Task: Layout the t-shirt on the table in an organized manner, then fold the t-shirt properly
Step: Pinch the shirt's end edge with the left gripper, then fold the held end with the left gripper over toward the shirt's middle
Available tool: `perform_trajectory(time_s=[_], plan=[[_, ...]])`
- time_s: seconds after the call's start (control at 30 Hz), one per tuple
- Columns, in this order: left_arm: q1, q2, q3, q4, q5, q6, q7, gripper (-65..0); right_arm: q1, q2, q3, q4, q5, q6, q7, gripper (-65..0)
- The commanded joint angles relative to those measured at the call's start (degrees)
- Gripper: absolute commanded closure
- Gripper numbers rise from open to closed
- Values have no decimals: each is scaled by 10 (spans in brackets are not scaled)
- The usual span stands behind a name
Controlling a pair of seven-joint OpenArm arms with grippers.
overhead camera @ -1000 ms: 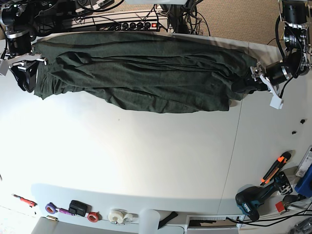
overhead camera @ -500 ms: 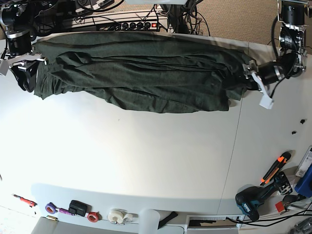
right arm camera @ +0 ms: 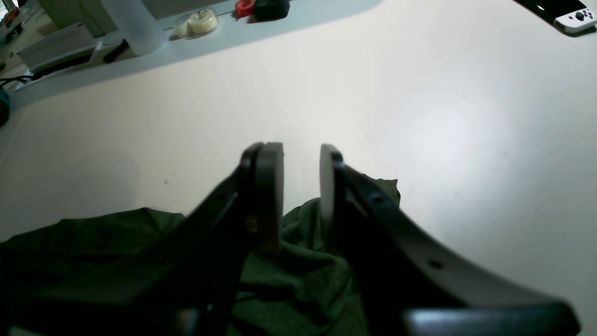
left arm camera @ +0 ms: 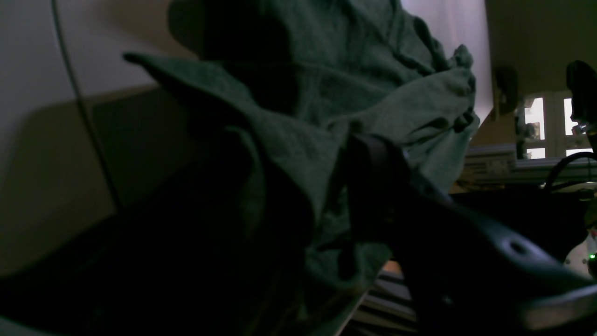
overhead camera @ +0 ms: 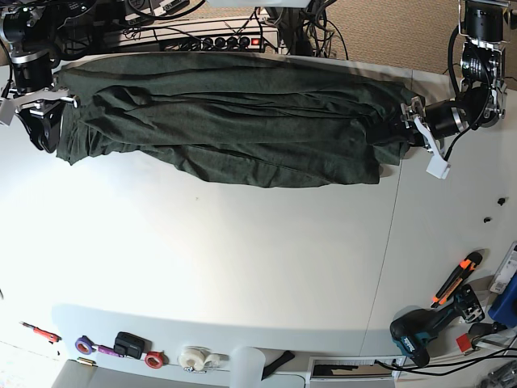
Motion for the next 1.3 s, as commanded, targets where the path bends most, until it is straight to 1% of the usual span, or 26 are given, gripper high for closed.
perform_trajectory(time_s=[0.0, 0.03, 0.07, 0.1, 0.13, 0.17, 0.27, 0.3, 0.37, 0.43, 0.6, 0.73, 0.87, 1.03, 1.07, 1.13, 1.17, 1.27], plan=[[9, -6, 5, -5, 57, 24, 48, -253, 0, 8, 2, 10, 15, 1, 13, -144], [9, -6, 5, -5, 56, 24, 48, -173, 0, 8, 2, 10, 15, 1, 12, -144], [9, -6, 5, -5, 56, 21, 48, -70, 0, 8, 2, 10, 15, 1, 10, -144], [9, -6, 5, -5, 51, 19, 48, 0, 0, 8, 2, 10, 15, 1, 10, -144], [9, -6, 5, -5, 41, 12, 47, 0, 0, 8, 2, 10, 15, 1, 9, -144], [8, -6, 5, -5, 23, -6, 45, 0, 0, 8, 2, 10, 15, 1, 9, -145], [5, -6, 5, 5, -71, -80, 49, 0, 0, 8, 2, 10, 15, 1, 9, -145], [4, -4, 5, 15, -92, -95, 54, 0, 1, 8, 2, 10, 14, 1, 9, -144], [1, 2, 5, 42, -98, -95, 69, 0, 1, 8, 2, 10, 11, 1, 9, -144], [-1, 16, 5, 79, -98, -95, 74, 0, 1, 8, 2, 10, 0, 1, 9, -144], [-10, 76, 6, 165, -95, -95, 73, 0, 1, 8, 2, 10, -28, 1, 12, -144], [-41, 115, 22, 176, -62, -95, 62, 0, 1, 8, 2, 10, -37, 1, 15, -145], [-63, 140, 94, 176, 15, -95, 17, 0, 1, 8, 2, 10, -45, 1, 19, -144], [-84, 179, 184, 175, 110, -94, -26, 0, 0, 8, 2, 10, -114, 1, 34, -144], [-88, 185, 201, 175, 128, -83, -33, 0, 1, 8, 2, 10, -126, 1, 39, -144], [-96, 196, 232, 175, 165, -74, -49, 0, 1, 8, 2, 10, -144, 0, 48, -144], [-99, 203, 247, 175, 183, -72, -58, 0, 1, 8, 2, 10, -148, -4, 52, -144], [-105, 219, 285, 175, 222, -49, -72, 0, 1, 8, 2, 10, -153, -4, 56, -144]])
